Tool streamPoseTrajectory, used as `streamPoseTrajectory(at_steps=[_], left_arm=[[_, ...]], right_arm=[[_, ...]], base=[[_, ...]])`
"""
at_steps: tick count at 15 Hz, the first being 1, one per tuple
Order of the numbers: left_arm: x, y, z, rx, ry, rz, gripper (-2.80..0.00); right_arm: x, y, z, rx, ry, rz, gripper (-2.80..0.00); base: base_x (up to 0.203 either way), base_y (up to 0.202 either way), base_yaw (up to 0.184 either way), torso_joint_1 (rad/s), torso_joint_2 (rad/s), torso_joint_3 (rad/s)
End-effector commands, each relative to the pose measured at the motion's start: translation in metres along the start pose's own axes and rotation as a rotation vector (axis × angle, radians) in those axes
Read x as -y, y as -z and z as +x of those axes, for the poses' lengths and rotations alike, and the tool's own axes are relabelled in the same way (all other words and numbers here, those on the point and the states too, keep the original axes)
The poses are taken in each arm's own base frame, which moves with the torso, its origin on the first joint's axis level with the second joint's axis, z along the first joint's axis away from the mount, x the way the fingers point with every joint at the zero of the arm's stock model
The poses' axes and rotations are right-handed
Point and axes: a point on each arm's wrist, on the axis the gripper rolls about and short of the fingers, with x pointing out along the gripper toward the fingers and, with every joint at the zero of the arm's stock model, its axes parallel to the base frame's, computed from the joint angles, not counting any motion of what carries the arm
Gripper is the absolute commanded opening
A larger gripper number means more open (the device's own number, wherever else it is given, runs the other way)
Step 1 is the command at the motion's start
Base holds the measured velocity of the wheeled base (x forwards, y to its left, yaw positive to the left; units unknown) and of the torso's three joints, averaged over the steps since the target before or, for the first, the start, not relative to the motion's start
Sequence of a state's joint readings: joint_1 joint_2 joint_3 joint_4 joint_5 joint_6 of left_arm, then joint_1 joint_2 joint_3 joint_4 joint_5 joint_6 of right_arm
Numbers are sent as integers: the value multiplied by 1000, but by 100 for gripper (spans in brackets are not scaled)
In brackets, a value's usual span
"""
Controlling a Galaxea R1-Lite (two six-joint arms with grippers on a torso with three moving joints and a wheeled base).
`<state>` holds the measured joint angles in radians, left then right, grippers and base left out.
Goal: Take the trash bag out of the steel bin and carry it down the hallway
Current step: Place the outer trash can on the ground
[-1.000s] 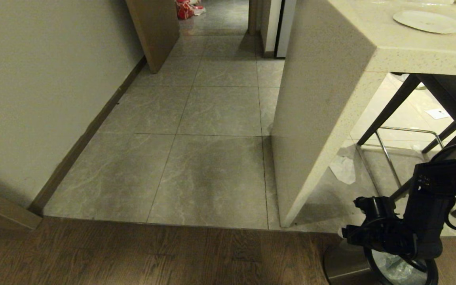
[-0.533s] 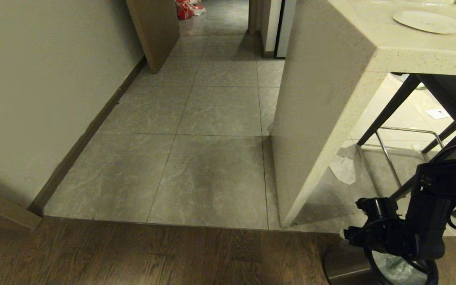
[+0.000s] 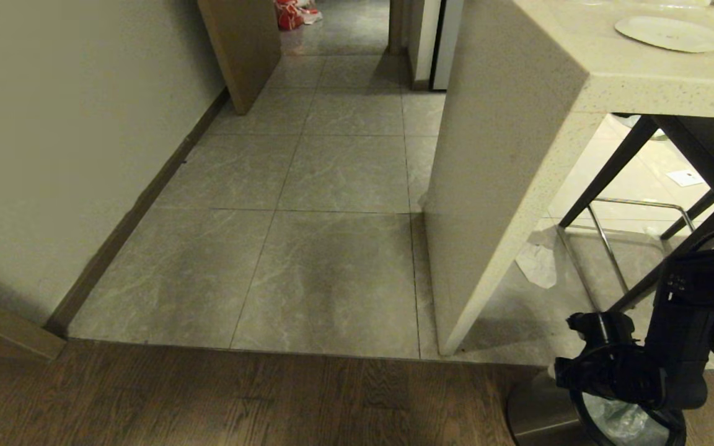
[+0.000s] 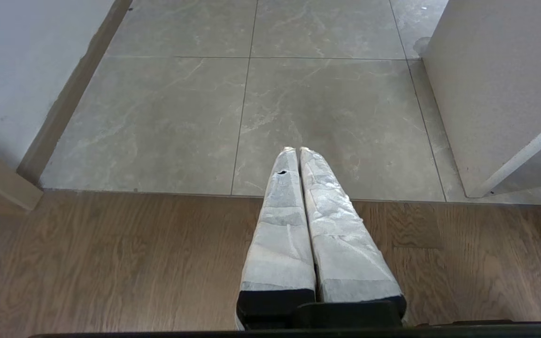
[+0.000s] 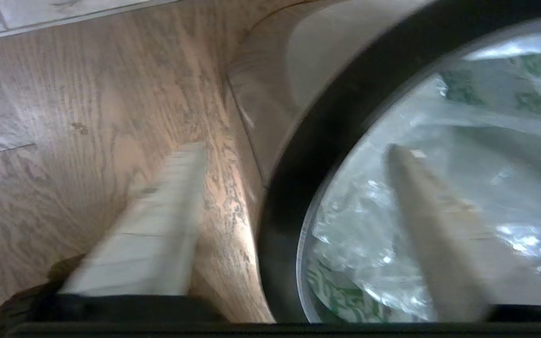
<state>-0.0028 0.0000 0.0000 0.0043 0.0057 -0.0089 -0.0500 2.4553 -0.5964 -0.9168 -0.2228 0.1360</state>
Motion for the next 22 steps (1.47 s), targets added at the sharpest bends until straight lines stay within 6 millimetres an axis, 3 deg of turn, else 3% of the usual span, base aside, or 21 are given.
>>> streamPoseTrajectory(at_steps=[1,15,18,22], left_arm=[[0,0,0,0,0,0,-280],[0,0,0,-2,0,-2,-280],[0,0,0,-2,0,0,-280],[0,0,0,-2,0,0,-280]], right_arm=[[0,-1,-1,8,0,2,-280],[1,-5,-4,49,5,-22,-280],[9,-32,-40,126,6,-2,-280],[16,-45,-72,154,10,6,-280]], base=[[0,0,0,0,0,0],[0,0,0,0,0,0],[0,0,0,0,0,0],[0,0,0,0,0,0]])
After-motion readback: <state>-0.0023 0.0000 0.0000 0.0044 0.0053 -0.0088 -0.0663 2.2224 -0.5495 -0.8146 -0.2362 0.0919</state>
